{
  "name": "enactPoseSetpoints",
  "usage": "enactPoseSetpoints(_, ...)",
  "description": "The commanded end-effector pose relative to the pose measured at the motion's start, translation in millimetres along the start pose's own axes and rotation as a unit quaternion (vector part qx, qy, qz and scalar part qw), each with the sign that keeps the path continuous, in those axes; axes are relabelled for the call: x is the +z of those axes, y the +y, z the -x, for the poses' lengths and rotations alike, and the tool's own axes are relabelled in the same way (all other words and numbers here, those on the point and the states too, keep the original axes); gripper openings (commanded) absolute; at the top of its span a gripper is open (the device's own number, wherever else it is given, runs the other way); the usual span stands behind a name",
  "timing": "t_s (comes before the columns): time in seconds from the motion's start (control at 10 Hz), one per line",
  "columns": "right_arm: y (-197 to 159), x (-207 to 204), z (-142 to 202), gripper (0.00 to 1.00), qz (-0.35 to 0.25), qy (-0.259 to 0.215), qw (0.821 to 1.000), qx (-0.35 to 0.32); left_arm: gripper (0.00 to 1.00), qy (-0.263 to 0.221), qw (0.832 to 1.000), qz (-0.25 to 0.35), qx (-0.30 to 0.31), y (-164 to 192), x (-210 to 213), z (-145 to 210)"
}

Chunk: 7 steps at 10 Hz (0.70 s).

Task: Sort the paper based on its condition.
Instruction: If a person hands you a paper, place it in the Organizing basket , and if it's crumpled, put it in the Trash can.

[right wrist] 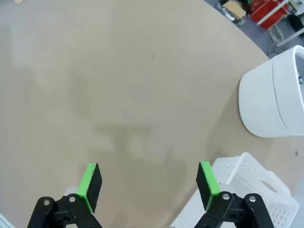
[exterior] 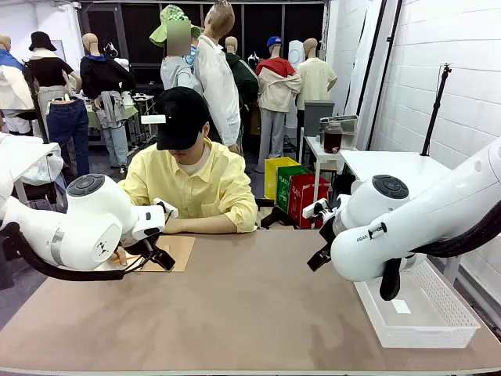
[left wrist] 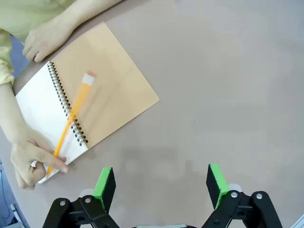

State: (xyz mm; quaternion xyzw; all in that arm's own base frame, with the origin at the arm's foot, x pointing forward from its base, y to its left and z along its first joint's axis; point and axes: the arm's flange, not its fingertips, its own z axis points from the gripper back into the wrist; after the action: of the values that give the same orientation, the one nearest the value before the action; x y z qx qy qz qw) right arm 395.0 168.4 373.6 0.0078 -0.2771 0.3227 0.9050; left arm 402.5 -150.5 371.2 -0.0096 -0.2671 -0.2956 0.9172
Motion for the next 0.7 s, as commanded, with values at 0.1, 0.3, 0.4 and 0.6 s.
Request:
enactPoseSetpoints(0.1, 0.0, 0.0, 0.0, 1.00, 0.000, 0.000, 1.000, 0.000, 1.00, 0.000, 1.000, 0.000, 0.000, 0.0, 0.0, 0.0)
enactPoseSetpoints(0.3, 0.0, 0.0, 0.0, 1.00, 0.000, 0.000, 1.000, 0.000, 1.00, 0.000, 1.000, 0.000, 0.000, 0.0, 0.0, 0.0)
enactPoseSetpoints(0.4, 0.0, 0.0, 0.0, 1.00, 0.000, 0.000, 1.000, 0.000, 1.00, 0.000, 1.000, 0.000, 0.000, 0.0, 0.0, 0.0)
enactPoseSetpoints(0.6, 0.0, 0.0, 0.0, 1.00, 0.000, 0.000, 1.000, 0.000, 1.00, 0.000, 1.000, 0.000, 0.000, 0.0, 0.0, 0.0)
